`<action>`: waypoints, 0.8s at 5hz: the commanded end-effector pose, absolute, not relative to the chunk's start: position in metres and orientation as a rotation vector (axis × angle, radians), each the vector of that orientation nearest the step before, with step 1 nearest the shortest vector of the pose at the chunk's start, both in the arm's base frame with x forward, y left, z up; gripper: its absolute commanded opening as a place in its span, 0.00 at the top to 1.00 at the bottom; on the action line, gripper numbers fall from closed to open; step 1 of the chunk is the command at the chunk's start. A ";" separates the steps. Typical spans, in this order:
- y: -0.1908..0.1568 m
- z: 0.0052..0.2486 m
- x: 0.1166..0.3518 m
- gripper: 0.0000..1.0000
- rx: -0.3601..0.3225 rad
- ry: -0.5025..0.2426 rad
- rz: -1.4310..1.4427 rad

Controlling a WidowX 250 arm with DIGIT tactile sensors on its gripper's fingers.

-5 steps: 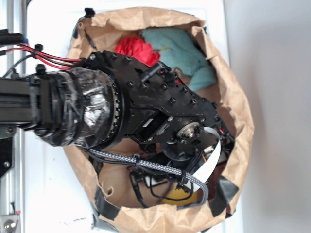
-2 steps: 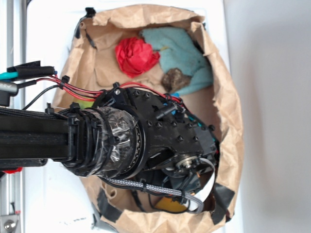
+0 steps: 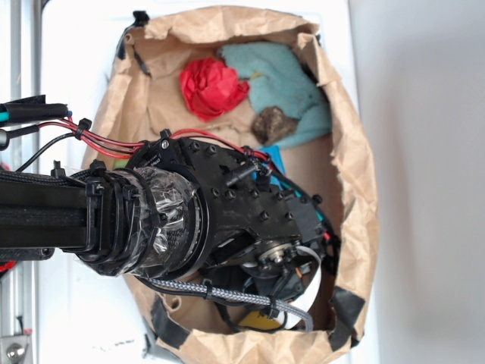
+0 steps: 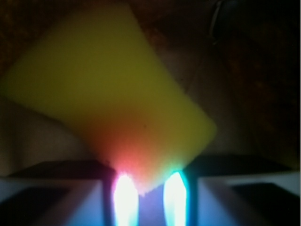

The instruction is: Grab the green sponge.

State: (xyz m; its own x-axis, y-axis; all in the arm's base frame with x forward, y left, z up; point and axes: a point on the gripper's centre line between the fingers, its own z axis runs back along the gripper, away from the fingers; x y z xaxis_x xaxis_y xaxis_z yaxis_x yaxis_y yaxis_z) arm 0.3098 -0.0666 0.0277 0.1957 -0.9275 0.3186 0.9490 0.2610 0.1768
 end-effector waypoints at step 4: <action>-0.010 0.107 0.313 1.00 -0.016 -0.422 -0.987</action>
State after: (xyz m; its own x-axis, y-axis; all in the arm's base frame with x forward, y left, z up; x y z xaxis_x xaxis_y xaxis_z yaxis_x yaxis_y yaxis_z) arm 0.3101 -0.0132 0.0840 0.4932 -0.8061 0.3270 0.8311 0.5476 0.0965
